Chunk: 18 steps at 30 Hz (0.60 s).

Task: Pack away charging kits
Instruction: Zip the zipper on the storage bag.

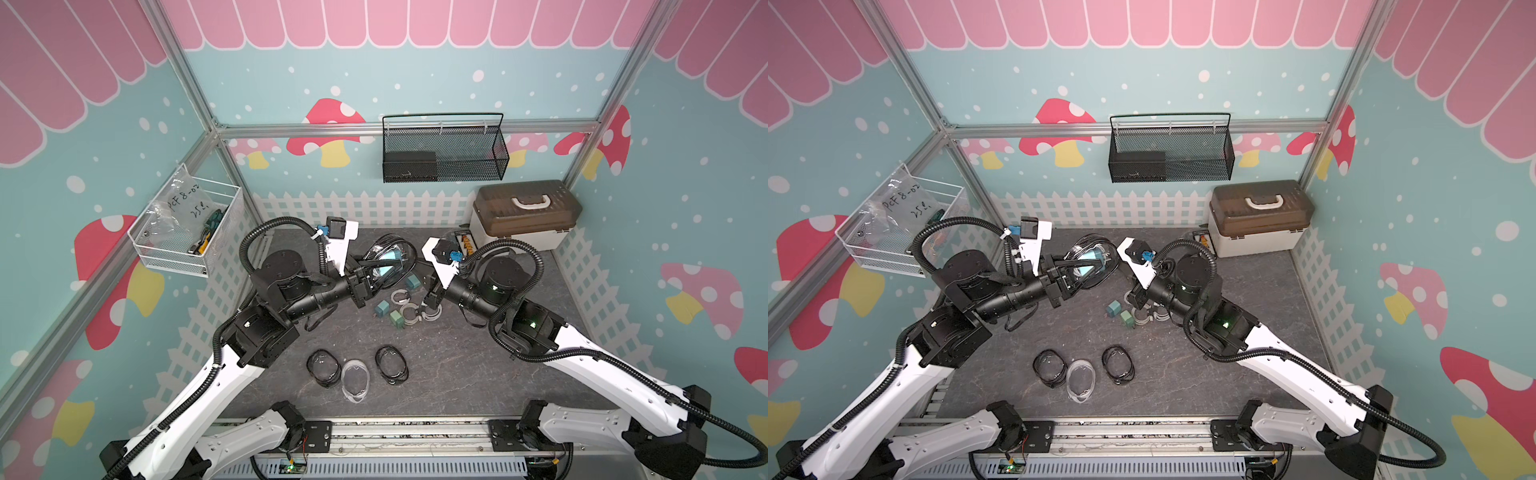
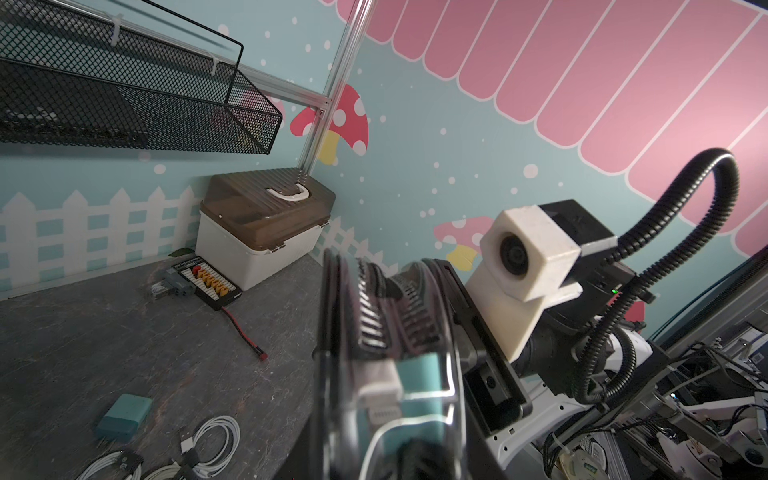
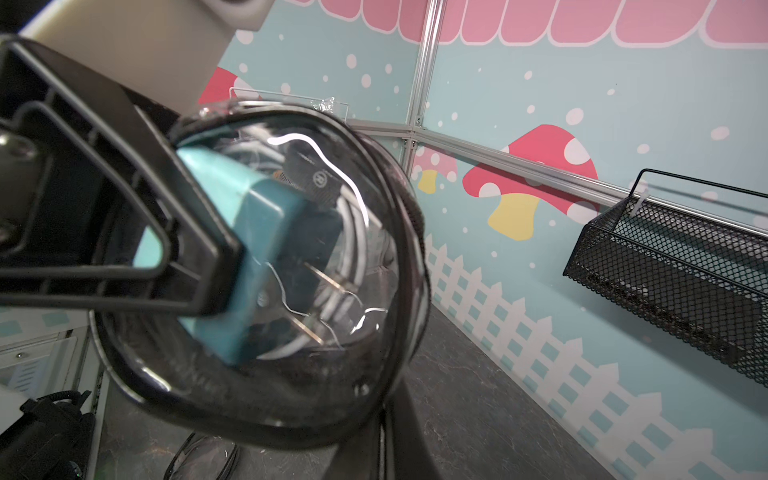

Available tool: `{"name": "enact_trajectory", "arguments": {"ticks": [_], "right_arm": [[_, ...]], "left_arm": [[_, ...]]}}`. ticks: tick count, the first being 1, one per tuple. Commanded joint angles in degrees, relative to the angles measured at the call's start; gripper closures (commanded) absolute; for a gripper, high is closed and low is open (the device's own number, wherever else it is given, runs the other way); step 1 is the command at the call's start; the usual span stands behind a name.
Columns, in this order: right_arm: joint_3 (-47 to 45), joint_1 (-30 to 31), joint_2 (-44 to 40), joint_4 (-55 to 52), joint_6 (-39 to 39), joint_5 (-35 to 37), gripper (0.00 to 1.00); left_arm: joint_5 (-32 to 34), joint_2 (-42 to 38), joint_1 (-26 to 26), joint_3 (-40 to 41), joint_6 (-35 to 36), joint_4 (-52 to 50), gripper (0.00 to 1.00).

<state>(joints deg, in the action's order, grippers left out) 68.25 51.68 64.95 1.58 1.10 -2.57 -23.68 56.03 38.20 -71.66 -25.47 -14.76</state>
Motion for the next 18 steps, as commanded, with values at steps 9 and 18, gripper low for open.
{"name": "enact_trajectory", "arguments": {"ticks": [9, 18], "right_arm": [[10.0, -2.0, 0.3, -5.9, 8.7, 7.7, 1.00], [10.7, -2.7, 0.5, -5.1, 23.6, 4.4, 1.00]], "left_arm": [[-0.7, -6.3, -0.2, 6.9, 1.9, -3.7, 1.00], [1.9, -6.2, -0.3, 9.7, 3.2, -7.7, 1.00]]}}
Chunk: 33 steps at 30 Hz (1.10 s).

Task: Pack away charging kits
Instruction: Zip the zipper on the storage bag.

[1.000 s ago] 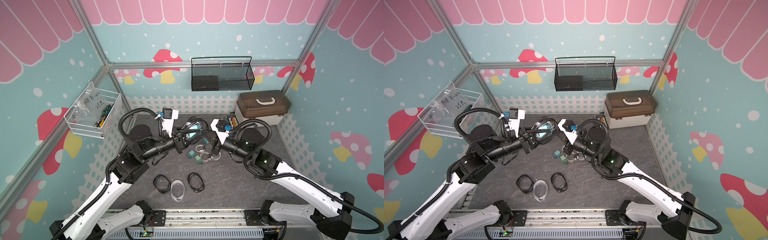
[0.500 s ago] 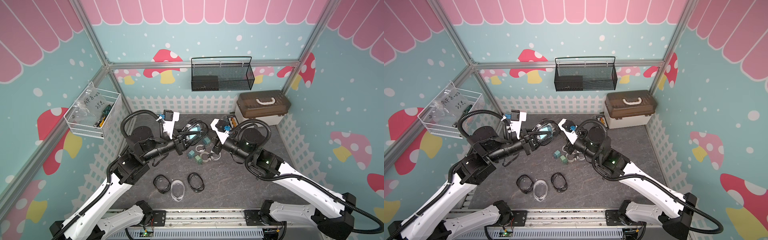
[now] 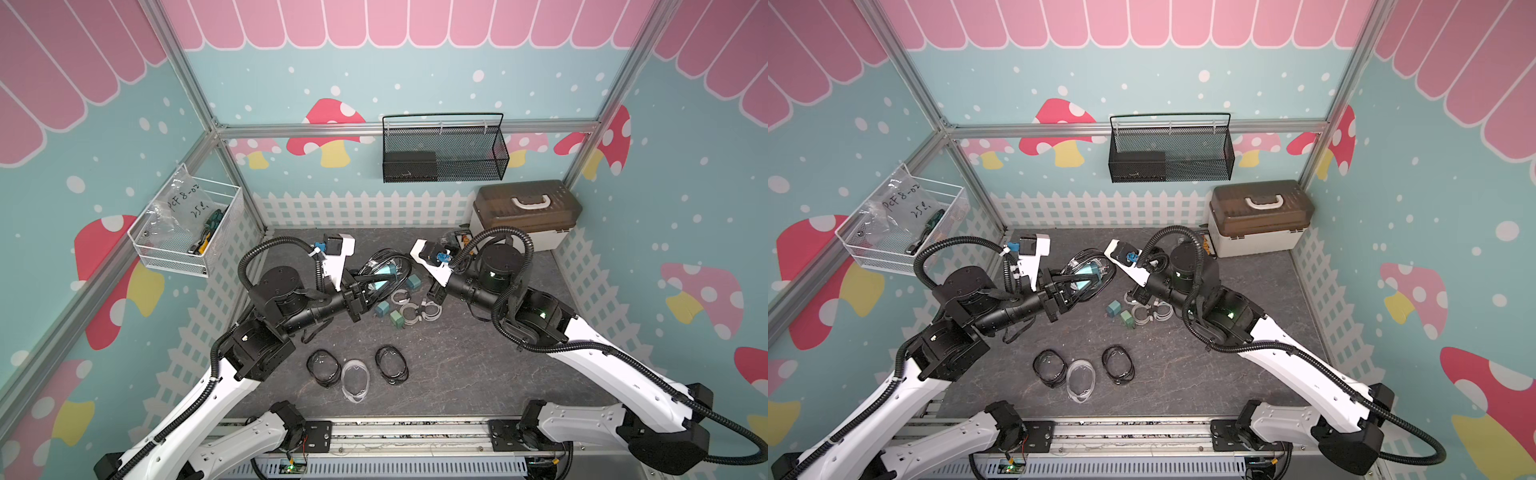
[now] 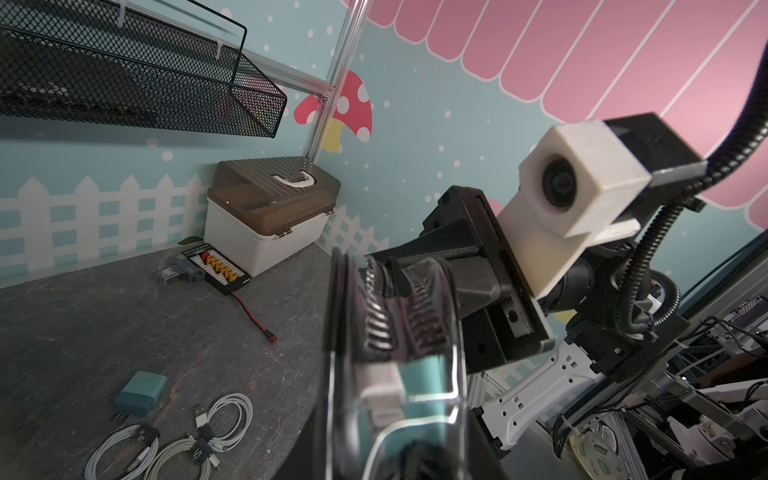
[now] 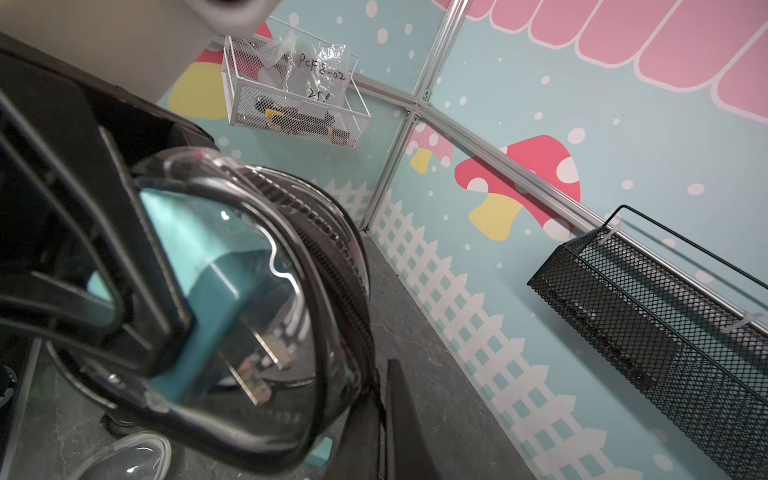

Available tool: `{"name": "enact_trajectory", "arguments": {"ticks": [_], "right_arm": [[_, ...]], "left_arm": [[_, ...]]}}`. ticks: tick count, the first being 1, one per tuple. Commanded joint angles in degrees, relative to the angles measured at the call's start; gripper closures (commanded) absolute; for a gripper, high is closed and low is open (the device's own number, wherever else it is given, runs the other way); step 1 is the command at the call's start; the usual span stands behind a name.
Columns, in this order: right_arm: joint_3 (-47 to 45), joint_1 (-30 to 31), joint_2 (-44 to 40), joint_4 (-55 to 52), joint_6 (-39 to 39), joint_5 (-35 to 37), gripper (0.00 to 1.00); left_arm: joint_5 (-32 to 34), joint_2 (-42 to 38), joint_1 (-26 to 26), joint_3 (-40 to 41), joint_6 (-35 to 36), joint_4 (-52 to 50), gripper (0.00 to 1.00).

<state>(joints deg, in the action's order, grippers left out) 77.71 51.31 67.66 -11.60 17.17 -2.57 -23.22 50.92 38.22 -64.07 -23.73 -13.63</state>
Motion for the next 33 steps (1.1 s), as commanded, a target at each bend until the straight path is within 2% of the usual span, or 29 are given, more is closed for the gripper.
{"name": "enact_trajectory", "arguments": {"ticks": [1, 4, 8, 13, 17, 21, 26, 33], "right_arm": [[-0.6, -2.4, -2.9, 10.9, 9.5, 4.5, 1.00], [-3.8, -2.5, -3.9, 15.9, 15.2, 4.7, 1.00], [-8.4, -3.3, -5.0, 19.2, 26.4, 0.1, 1.00], [-9.1, -7.2, -4.5, 16.5, 33.5, -6.5, 1.00], [-15.2, -9.7, -5.0, 23.4, 40.6, -10.3, 1.00], [-15.6, -11.4, -3.7, 24.3, 41.6, -12.3, 1.00], [-12.8, -13.3, 0.0, 24.5, 40.8, -11.0, 1.00], [-9.5, -14.2, 2.4, 24.6, 39.9, -13.6, 1.00]], "left_arm": [[1.9, -0.9, -0.3, 2.0, 1.6, -9.6, 1.00], [2.9, 0.2, -0.3, 1.9, 2.4, -11.2, 1.00], [6.8, 0.9, -0.3, 1.9, 3.4, -13.3, 1.00], [9.1, 1.7, -0.3, 1.2, 5.2, -15.8, 1.00], [10.4, 3.7, -0.3, 1.1, 6.0, -17.0, 1.00], [10.4, 5.7, 0.3, 1.7, 6.7, -17.1, 1.00], [11.6, 7.7, 0.8, 2.1, 7.7, -17.4, 1.00], [13.3, 11.8, 1.4, 1.9, 8.7, -17.6, 1.00]]}}
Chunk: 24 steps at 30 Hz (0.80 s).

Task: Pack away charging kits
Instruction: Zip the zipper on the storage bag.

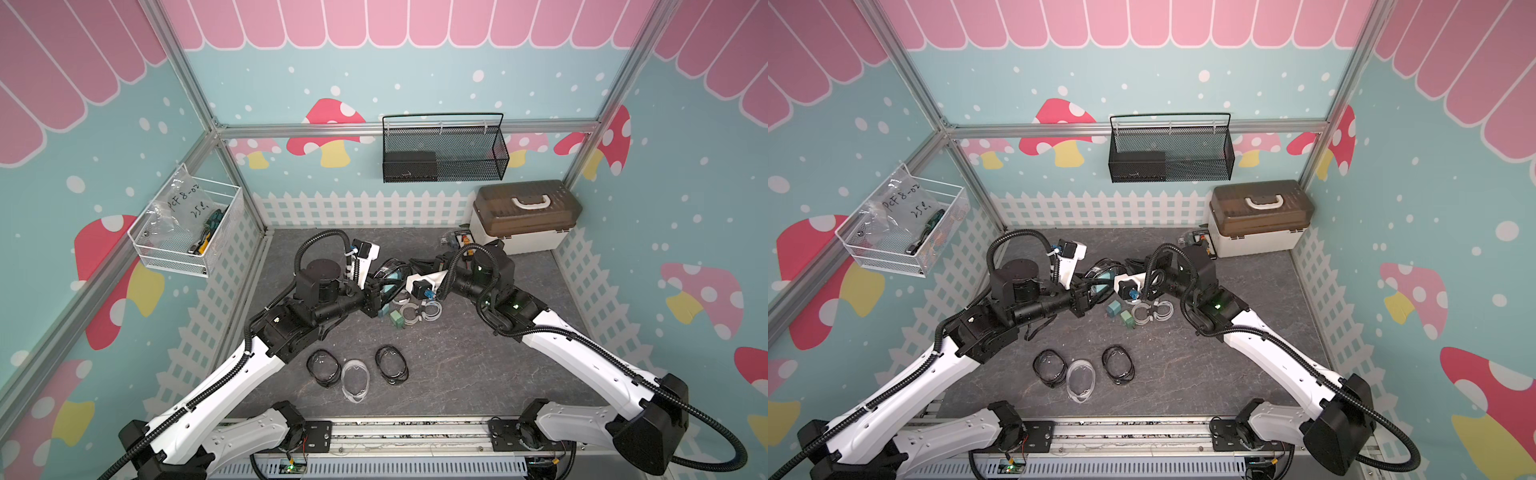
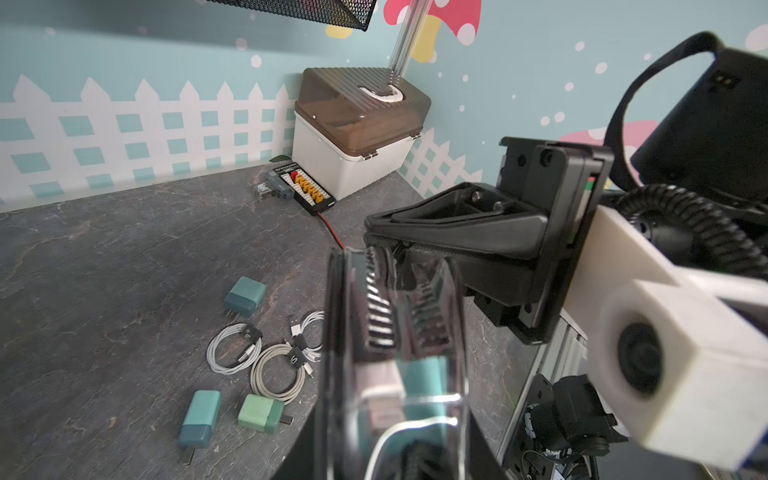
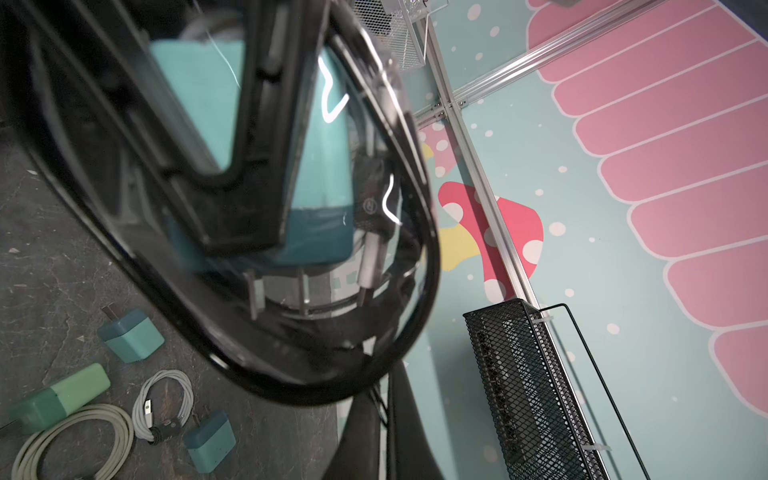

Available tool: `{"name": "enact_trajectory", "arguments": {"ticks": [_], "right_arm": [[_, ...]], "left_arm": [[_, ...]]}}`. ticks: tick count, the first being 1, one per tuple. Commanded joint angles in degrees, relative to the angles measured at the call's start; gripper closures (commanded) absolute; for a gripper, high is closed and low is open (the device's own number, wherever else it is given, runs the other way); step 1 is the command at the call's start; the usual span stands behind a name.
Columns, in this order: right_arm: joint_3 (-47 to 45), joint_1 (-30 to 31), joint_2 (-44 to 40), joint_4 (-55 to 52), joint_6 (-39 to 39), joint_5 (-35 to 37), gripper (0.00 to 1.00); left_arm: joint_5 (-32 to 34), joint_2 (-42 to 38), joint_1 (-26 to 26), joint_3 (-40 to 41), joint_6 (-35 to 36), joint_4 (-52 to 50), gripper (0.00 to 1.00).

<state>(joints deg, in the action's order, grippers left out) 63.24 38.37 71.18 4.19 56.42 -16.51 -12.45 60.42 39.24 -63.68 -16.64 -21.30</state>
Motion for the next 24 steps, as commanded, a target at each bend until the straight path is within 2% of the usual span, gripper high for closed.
{"name": "enact_trajectory", "arguments": {"ticks": [1, 8, 14, 24], "right_arm": [[5.3, -1.3, -0.8, 8.7, 0.4, -0.3, 1.00], [5.7, -1.4, -0.6, 9.9, 0.8, 0.3, 1.00], [6.3, -3.1, -0.4, 9.8, 2.6, 3.4, 1.00], [6.0, -5.9, -2.4, 8.2, 1.9, -1.9, 1.00]], "left_arm": [[3.0, 3.1, 0.6, 1.4, 1.8, -10.1, 1.00], [5.9, 6.9, 0.7, 1.1, 2.5, -10.5, 1.00], [6.2, 4.6, 0.7, 3.4, 2.2, -9.9, 1.00], [2.5, -0.1, 0.7, 7.5, 1.2, -6.5, 1.00]]}}
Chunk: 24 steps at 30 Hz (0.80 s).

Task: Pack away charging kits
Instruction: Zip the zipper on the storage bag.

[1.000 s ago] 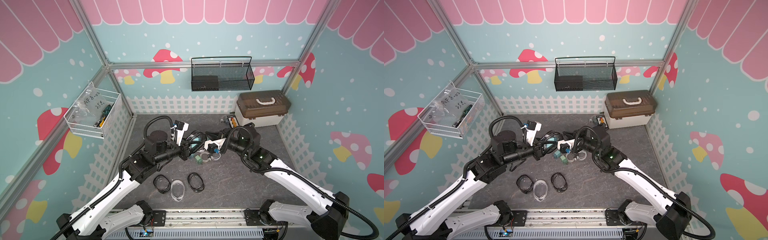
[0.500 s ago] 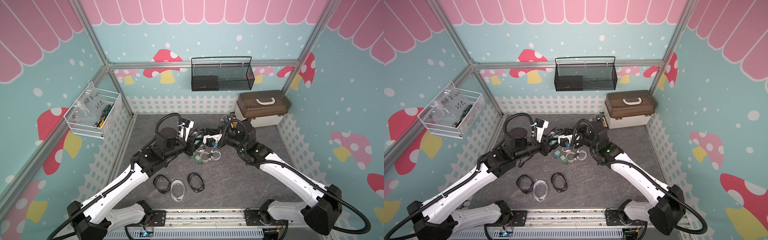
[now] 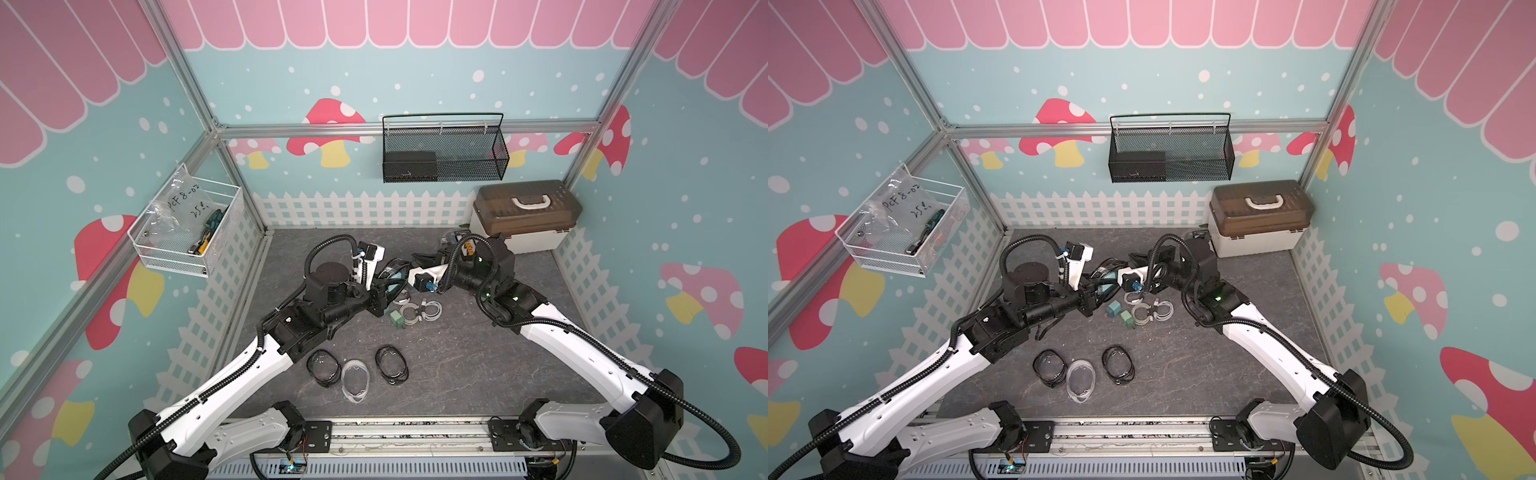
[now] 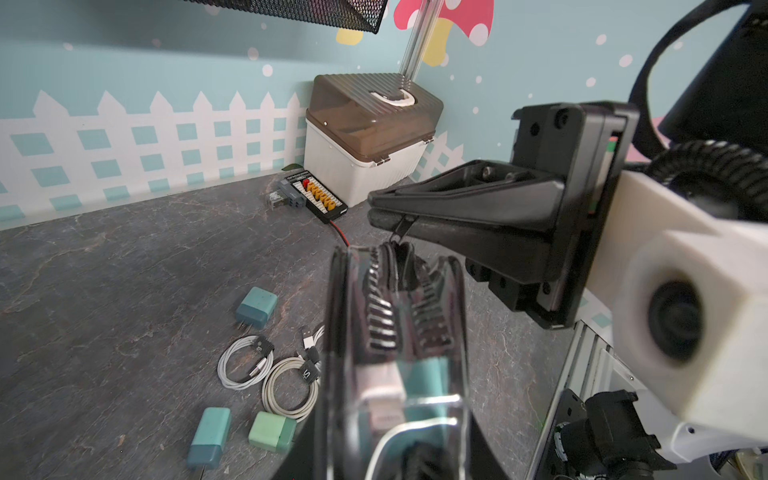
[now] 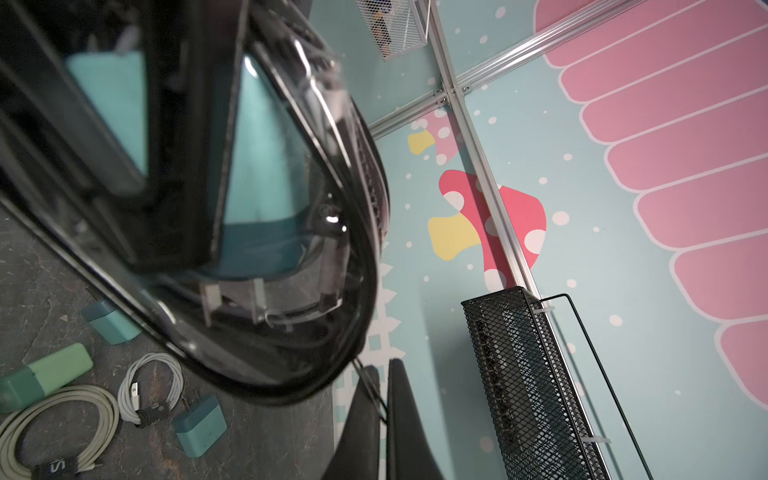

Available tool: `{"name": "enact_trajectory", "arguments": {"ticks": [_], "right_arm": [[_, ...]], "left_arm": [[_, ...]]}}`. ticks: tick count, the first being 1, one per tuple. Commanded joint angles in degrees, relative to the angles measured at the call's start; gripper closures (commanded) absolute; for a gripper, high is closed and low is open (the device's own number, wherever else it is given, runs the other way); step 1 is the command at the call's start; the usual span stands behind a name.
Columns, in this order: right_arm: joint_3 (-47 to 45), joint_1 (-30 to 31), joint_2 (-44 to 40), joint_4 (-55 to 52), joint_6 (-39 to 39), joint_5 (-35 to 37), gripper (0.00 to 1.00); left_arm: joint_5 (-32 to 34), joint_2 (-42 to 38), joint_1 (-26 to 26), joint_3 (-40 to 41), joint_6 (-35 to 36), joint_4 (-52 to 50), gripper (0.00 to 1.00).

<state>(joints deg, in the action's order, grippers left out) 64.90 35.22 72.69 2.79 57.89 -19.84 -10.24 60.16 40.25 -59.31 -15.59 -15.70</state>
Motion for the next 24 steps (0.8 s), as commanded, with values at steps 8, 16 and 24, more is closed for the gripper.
{"name": "enact_trajectory", "arguments": {"ticks": [8, 16, 24], "right_arm": [[5.5, -2.9, -5.0, 9.0, -1.3, -3.7, 1.00], [8.1, -2.6, -3.6, 7.9, -3.8, -7.3, 1.00], [14.0, -2.6, 1.0, 11.1, -13.0, -1.9, 1.00]], "left_arm": [[3.2, 7.2, -0.3, 1.4, 1.1, -13.6, 1.00], [2.9, 11.9, -0.3, -1.7, 2.0, -13.6, 1.00], [3.7, 13.6, 0.7, -0.4, 3.6, -12.7, 1.00]]}}
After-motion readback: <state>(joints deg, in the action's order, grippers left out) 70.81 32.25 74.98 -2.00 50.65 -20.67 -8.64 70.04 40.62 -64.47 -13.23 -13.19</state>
